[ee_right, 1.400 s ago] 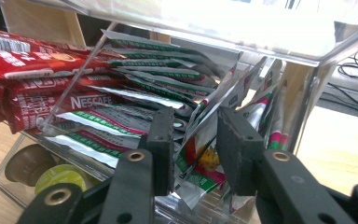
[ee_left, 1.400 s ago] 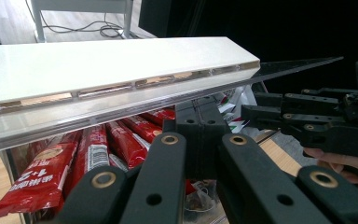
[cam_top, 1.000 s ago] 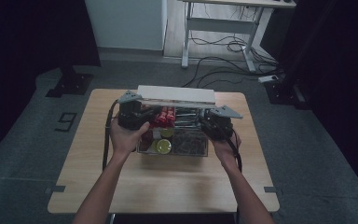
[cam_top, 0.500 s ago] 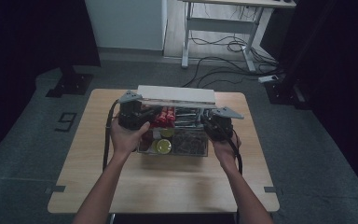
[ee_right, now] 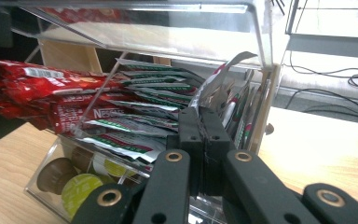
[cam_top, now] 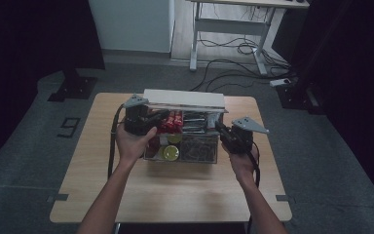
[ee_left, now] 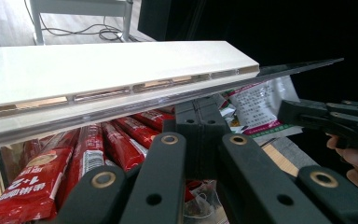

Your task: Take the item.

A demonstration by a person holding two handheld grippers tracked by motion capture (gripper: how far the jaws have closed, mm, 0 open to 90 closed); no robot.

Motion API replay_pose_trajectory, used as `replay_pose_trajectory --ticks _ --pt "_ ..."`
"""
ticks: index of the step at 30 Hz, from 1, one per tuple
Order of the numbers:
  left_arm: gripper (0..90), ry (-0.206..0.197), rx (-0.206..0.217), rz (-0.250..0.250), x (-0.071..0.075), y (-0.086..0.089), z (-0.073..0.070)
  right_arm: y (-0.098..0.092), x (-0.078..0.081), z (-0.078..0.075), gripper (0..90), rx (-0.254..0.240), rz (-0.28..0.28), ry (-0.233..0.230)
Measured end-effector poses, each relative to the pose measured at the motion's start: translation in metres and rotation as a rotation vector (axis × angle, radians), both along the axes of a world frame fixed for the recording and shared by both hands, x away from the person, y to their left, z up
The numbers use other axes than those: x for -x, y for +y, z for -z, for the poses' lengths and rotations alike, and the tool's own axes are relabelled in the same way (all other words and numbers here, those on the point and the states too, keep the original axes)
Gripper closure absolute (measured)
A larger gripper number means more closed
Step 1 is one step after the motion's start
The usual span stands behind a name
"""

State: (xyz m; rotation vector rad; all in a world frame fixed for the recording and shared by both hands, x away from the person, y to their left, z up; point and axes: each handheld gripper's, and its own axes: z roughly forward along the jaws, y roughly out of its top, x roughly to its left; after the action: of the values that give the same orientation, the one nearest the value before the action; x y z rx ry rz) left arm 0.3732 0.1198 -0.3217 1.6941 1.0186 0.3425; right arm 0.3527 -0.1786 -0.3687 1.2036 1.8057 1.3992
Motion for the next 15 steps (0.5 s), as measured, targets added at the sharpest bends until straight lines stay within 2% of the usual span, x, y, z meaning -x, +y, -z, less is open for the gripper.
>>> replay_pose_trajectory --ticks 15 --pt "90.0 -0.002 0.002 -0.004 -0.001 0.001 -0.001 -0.012 0.018 -0.002 89.1 -0.064 -0.002 -0.051"
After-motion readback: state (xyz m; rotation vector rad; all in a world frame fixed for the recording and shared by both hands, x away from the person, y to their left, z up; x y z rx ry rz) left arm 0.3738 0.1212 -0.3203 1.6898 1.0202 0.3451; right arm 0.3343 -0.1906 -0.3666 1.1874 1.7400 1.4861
